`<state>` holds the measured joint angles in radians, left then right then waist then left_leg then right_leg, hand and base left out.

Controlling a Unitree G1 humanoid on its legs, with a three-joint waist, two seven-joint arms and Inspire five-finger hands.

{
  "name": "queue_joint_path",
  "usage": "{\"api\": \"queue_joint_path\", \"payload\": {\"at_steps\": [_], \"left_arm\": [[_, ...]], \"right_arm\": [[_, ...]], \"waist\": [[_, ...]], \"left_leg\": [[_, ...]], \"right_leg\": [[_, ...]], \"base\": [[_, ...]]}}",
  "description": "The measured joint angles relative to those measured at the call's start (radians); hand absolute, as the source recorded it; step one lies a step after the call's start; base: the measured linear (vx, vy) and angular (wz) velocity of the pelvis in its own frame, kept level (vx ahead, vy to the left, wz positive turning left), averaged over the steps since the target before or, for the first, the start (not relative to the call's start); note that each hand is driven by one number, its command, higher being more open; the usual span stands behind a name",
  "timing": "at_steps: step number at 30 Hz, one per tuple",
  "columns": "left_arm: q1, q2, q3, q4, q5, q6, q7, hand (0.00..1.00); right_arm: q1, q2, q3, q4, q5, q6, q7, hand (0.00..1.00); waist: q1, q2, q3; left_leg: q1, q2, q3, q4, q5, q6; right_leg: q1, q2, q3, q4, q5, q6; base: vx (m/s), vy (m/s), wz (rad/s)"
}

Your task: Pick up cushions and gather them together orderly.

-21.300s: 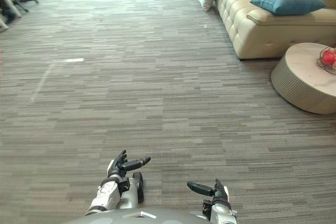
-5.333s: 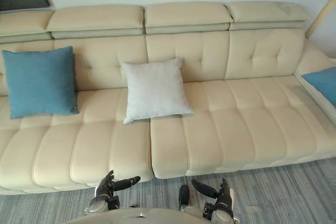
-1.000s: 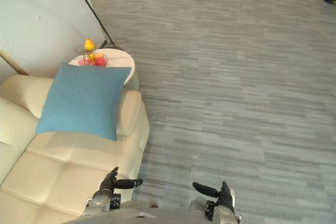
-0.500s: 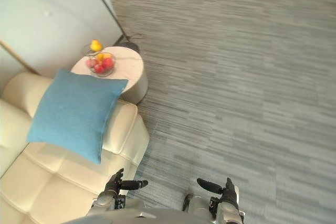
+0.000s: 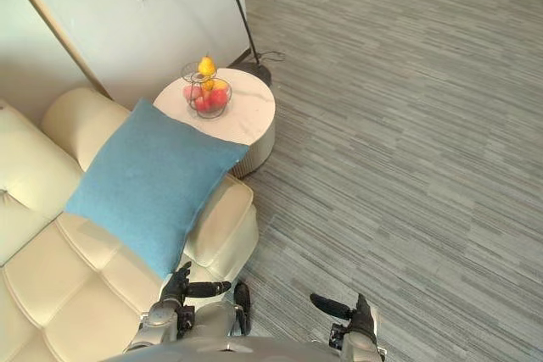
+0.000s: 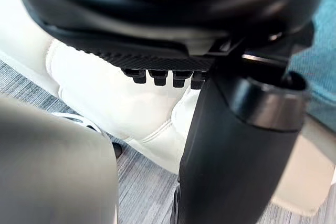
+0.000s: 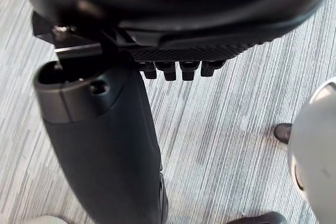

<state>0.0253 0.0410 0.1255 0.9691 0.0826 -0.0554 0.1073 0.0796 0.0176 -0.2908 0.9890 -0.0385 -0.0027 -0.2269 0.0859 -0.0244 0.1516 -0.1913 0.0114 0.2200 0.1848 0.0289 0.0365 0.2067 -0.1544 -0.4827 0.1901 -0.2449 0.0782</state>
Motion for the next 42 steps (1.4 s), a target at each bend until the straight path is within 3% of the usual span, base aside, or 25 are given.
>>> {"api": "queue_joint_path", "payload": {"at_steps": [2, 4, 5, 7, 8, 9, 11, 12, 14, 15, 16, 17, 18, 21, 22, 26, 28, 30, 31, 32, 34, 36, 42], "left_arm": [[0.001, 0.003, -0.001, 0.02, -0.004, 0.0, -0.008, 1.0], [0.001, 0.005, -0.009, 0.042, -0.005, 0.003, -0.009, 1.0], [0.0, 0.015, -0.04, 0.046, -0.007, 0.005, -0.007, 1.0], [0.001, 0.029, -0.07, 0.048, -0.01, 0.009, -0.008, 1.0], [0.002, 0.029, -0.073, 0.047, -0.012, 0.014, -0.006, 1.0], [0.003, 0.029, -0.073, 0.047, -0.013, 0.014, -0.005, 1.0], [0.004, 0.026, -0.071, 0.042, -0.013, 0.014, -0.003, 1.0], [0.004, 0.025, -0.071, 0.04, -0.013, 0.014, -0.003, 1.0], [0.005, 0.022, -0.065, 0.036, -0.013, 0.014, -0.003, 1.0], [0.005, 0.022, -0.063, 0.035, -0.013, 0.014, -0.004, 1.0], [0.005, 0.025, -0.06, 0.034, -0.012, 0.014, -0.003, 1.0], [0.005, 0.021, -0.059, 0.035, -0.012, 0.013, -0.003, 1.0], [0.01, 0.004, -0.034, 0.033, -0.008, 0.011, -0.002, 1.0], [0.017, -0.012, -0.02, 0.033, -0.002, 0.01, -0.003, 1.0], [0.023, -0.01, -0.019, 0.027, -0.002, 0.01, -0.003, 1.0], [0.036, -0.018, 0.006, -0.005, -0.004, 0.009, 0.001, 1.0], [0.035, -0.013, 0.004, -0.006, -0.003, 0.004, 0.002, 1.0], [0.035, -0.013, 0.002, -0.007, -0.001, 0.0, 0.004, 1.0], [0.031, -0.013, 0.0, -0.006, 0.002, 0.001, 0.004, 1.0], [0.031, -0.014, -0.003, -0.005, 0.004, 0.001, 0.004, 1.0], [0.035, -0.008, -0.012, -0.005, 0.004, 0.001, 0.006, 1.0], [0.036, 0.011, -0.048, -0.003, 0.005, 0.001, 0.013, 1.0], [0.051, 0.017, -0.071, -0.001, -0.011, 0.001, 0.022, 1.0]], "right_arm": [[0.009, -0.001, -0.002, 0.021, -0.003, 0.002, 0.007, 1.0], [0.009, -0.017, -0.005, 0.027, -0.006, 0.002, 0.014, 1.0], [0.006, -0.017, -0.007, 0.025, -0.006, 0.0, 0.014, 1.0], [0.005, -0.014, -0.002, 0.025, -0.008, -0.001, 0.019, 1.0], [0.004, -0.012, 0.0, 0.025, -0.012, -0.003, 0.023, 1.0], [0.003, -0.012, 0.0, 0.024, -0.012, -0.005, 0.023, 1.0], [0.003, -0.011, 0.0, 0.014, -0.008, -0.012, 0.022, 1.0], [0.003, -0.011, 0.001, 0.01, -0.008, -0.012, 0.022, 1.0], [0.003, -0.009, 0.004, 0.005, 0.004, -0.016, 0.021, 1.0], [0.003, -0.009, 0.006, 0.005, 0.004, -0.016, 0.021, 1.0], [0.009, -0.005, 0.009, 0.004, 0.006, -0.016, 0.021, 1.0], [0.013, -0.001, 0.006, 0.001, 0.01, -0.017, 0.021, 1.0], [0.023, -0.006, -0.002, -0.01, 0.011, -0.016, 0.021, 1.0], [0.024, -0.008, -0.002, -0.017, 0.021, -0.011, 0.02, 1.0], [0.025, -0.004, 0.0, -0.017, 0.021, -0.011, 0.02, 1.0], [0.021, 0.005, 0.001, -0.024, 0.02, -0.011, 0.021, 1.0], [0.012, 0.012, 0.001, -0.024, 0.021, -0.011, 0.021, 1.0], [0.011, 0.019, 0.0, -0.029, 0.021, -0.011, 0.02, 1.0], [0.012, 0.019, -0.001, -0.04, 0.021, -0.012, 0.019, 1.0], [0.013, 0.02, -0.002, -0.044, 0.021, -0.012, 0.018, 1.0], [0.021, 0.019, -0.003, -0.057, 0.022, -0.011, 0.017, 1.0], [0.021, 0.028, -0.004, -0.071, 0.022, -0.012, 0.017, 1.0], [0.026, 0.013, -0.079, -0.213, 0.043, -0.011, -0.016, 1.0]], "waist": [[0.0, 0.003, -0.006], [-0.001, 0.012, -0.012], [-0.01, 0.006, -0.014], [-0.019, -0.004, -0.017], [-0.02, -0.007, -0.018], [-0.02, -0.007, -0.019], [-0.021, -0.003, -0.02], [-0.023, -0.001, -0.02], [-0.029, 0.002, -0.02], [-0.029, 0.001, -0.02], [-0.029, -0.018, -0.026], [-0.029, -0.019, -0.027], [-0.019, 0.007, -0.036], [-0.026, 0.02, -0.037], [-0.026, 0.017, -0.038], [-0.005, 0.017, -0.039], [-0.005, 0.01, -0.037], [-0.009, 0.007, -0.039], [-0.015, 0.015, -0.041], [-0.017, 0.016, -0.041], [-0.017, 0.012, -0.043], [-0.021, -0.008, -0.054], [-0.038, 0.017, -0.062]], "left_leg": [[0.039, -0.037, -0.017, -0.01, -0.032, 0.013], [0.094, -0.067, -0.046, -0.042, -0.043, 0.027], [0.129, -0.091, -0.081, -0.059, -0.047, 0.032], [0.148, -0.109, -0.132, -0.06, -0.056, 0.043], [0.175, -0.11, -0.197, -0.061, -0.065, 0.049], [0.181, -0.109, -0.213, -0.061, -0.067, 0.049], [0.192, -0.102, -0.289, -0.055, -0.073, 0.047], [0.191, -0.1, -0.307, -0.051, -0.076, 0.042], [0.17, -0.096, -0.41, -0.01, -0.106, 0.009], [0.168, -0.098, -0.418, -0.006, -0.11, 0.006], [0.152, -0.114, -0.458, 0.037, -0.137, -0.016], [0.146, -0.115, -0.471, 0.056, -0.15, -0.029], [0.14, -0.097, -0.483, 0.074, -0.162, -0.048], [0.13, -0.056, -0.479, 0.079, -0.167, -0.06], [0.12, -0.039, -0.48, 0.08, -0.169, -0.08], [0.105, -0.03, -0.479, 0.081, -0.161, -0.09], [0.094, -0.036, -0.437, 0.079, -0.131, -0.085], [0.076, -0.016, -0.306, 0.081, -0.131, -0.057], [0.058, 0.02, -0.146, 0.113, -0.155, -0.023], [0.052, 0.026, -0.104, 0.121, -0.154, -0.021], [0.068, 0.016, -0.105, 0.104, -0.144, -0.021], [0.103, -0.024, -0.137, 0.005, -0.079, -0.013], [0.206, -0.062, -0.167, -0.278, 0.068, -0.008]], "right_leg": [[0.017, -0.037, 0.002, 0.065, 0.002, 0.004], [-0.056, -0.113, 0.03, 0.332, 0.014, 0.024], [-0.12, -0.165, 0.07, 0.522, 0.052, 0.031], [-0.169, -0.174, 0.115, 0.64, 0.029, 0.021], [-0.23, -0.136, 0.169, 0.664, -0.023, 0.014], [-0.243, -0.125, 0.18, 0.653, -0.034, 0.011], [-0.302, -0.049, 0.28, 0.523, -0.063, -0.007], [-0.312, -0.029, 0.315, 0.486, -0.063, -0.007], [-0.34, 0.075, 0.532, 0.301, -0.057, -0.009], [-0.34, 0.081, 0.547, 0.288, -0.057, -0.008], [-0.328, 0.09, 0.594, 0.238, -0.003, -0.007], [-0.321, 0.098, 0.582, 0.241, 0.019, -0.036], [-0.309, 0.101, 0.52, 0.233, 0.004, -0.055], [-0.252, 0.113, 0.406, 0.183, 0.002, -0.063], [-0.218, 0.123, 0.349, 0.152, 0.003, -0.064], [-0.185, 0.132, 0.294, 0.12, 0.003, -0.064], [-0.164, 0.118, 0.262, 0.103, 0.006, -0.065], [-0.155, 0.111, 0.23, 0.083, 0.013, -0.066], [-0.148, 0.115, 0.201, 0.076, 0.013, -0.066], [-0.143, 0.114, 0.192, 0.077, 0.013, -0.066], [-0.125, 0.109, 0.184, 0.072, 0.014, -0.065], [-0.123, 0.086, 0.18, 0.06, 0.021, -0.053], [-0.123, 0.072, 0.181, 0.025, 0.033, -0.045]], "base": [[0.19, 0.156, 0.45], [0.2, 0.182, 0.52], [0.17, 0.12, 0.83], [0.22, 0.067, 1.03], [0.17, -0.005, 0.97], [0.17, -0.057, 1.17], [0.15, -0.132, 0.88], [0.1, -0.186, 1.03], [0.08, -0.254, 1.15], [0.1, -0.319, 1.12], [0.07, -0.207, 0.8], [0.13, -0.317, 1.12], [0.12, -0.28, 0.94], [0.15, -0.289, 1.14], [0.09, -0.18, 1.05], [0.09, -0.138, 0.66], [0.05, -0.027, 0.6], [0.02, 0.011, 0.52], [0.01, 0.037, 0.5], [0.02, 0.074, 0.62], [0.02, 0.069, 0.45], [0.0, 0.06, 0.43], [-0.08, 0.03, 0.18]]}}
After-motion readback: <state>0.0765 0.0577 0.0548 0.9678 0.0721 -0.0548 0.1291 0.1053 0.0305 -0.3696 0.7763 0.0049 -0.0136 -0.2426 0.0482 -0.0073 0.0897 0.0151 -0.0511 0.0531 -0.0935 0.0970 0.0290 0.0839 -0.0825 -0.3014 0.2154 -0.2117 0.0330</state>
